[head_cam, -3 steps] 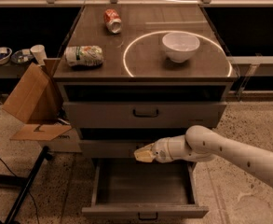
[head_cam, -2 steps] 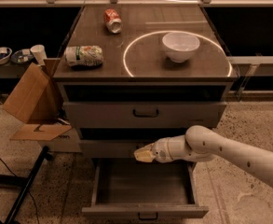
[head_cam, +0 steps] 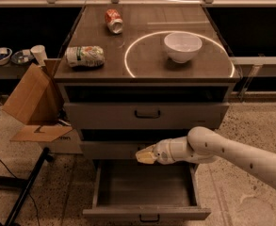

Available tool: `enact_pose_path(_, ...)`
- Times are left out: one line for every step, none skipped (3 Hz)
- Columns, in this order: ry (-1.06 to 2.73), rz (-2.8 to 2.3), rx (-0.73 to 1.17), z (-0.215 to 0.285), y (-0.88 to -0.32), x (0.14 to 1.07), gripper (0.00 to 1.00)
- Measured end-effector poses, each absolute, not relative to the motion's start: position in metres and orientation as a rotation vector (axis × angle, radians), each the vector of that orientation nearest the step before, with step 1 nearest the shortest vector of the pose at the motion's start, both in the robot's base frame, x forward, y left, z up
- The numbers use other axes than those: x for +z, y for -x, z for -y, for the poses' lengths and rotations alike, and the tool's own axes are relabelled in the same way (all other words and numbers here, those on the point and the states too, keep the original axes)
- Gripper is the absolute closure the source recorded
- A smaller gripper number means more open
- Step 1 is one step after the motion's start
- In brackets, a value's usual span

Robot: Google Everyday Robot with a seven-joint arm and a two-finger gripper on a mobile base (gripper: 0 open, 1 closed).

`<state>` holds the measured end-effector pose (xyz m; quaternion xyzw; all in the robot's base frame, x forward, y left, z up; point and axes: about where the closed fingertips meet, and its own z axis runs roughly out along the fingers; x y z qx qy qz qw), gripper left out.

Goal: Place water bottle into bottom drawer

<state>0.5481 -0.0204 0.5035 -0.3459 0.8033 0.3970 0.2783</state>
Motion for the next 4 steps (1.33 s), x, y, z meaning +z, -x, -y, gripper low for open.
enact_pose_path(0.928, -2.156, 1.066, 0.0203, -0.5481, 0.5035, 0.35)
enact_pose_path(0.928, -2.156, 1.066, 0.0203, -0.5481, 0.5035, 0.11)
enact_pose_path(0.928, -2.156, 1.066, 0.0202, -0.5480, 0.5035, 0.00)
enact_pose_path(0.928, -2.156, 1.066, 0.0201, -0.5480, 0.5035, 0.00)
